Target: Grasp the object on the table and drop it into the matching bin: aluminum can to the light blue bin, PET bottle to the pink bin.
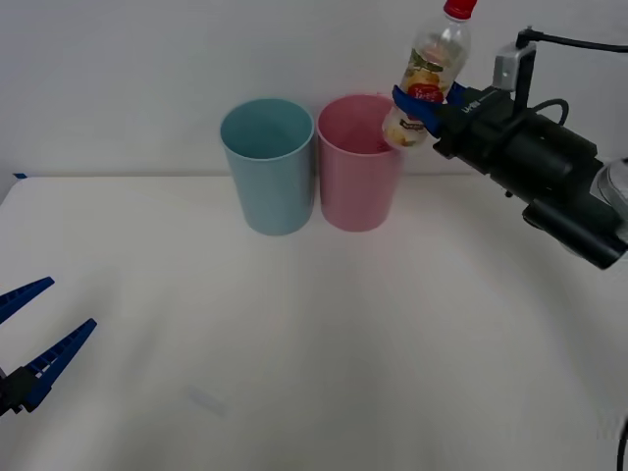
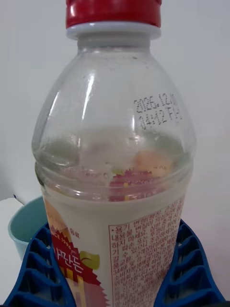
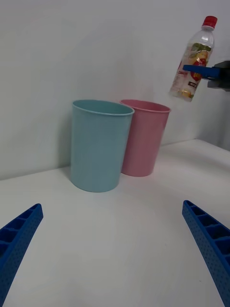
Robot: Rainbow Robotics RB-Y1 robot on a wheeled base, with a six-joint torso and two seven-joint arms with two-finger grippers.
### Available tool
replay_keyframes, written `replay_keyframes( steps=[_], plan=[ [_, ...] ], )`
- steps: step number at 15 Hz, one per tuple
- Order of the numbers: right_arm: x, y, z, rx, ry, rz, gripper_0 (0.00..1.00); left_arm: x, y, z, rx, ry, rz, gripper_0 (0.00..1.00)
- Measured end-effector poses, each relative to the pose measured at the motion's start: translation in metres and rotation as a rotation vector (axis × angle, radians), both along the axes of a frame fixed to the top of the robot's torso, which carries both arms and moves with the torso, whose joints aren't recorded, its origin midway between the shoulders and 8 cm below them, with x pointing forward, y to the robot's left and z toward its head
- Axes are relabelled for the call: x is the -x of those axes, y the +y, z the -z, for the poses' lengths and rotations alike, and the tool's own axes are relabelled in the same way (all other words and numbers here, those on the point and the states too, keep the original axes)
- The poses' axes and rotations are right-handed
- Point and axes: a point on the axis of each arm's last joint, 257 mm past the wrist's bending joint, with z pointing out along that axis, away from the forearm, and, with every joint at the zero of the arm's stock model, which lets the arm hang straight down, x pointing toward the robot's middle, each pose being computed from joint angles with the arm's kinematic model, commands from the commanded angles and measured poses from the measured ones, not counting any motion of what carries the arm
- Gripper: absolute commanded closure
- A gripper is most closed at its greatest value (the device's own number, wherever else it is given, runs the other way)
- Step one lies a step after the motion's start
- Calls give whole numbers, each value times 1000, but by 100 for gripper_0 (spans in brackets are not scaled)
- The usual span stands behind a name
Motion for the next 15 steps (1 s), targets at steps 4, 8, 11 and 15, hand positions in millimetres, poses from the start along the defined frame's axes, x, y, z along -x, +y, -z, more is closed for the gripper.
replay_keyframes(
  steps=[4, 8, 11, 15],
  plan=[
    [-31, 25, -1, 16, 11, -4, 100, 0, 0, 0, 0, 0, 0, 0],
    [-54, 40, 0, 43, 17, 7, 100, 0, 0, 0, 0, 0, 0, 0],
    [-61, 45, 0, 60, 14, 10, 100, 0, 0, 0, 0, 0, 0, 0],
    [-62, 45, 0, 66, 10, 12, 39, 0, 0, 0, 0, 0, 0, 0]
  ],
)
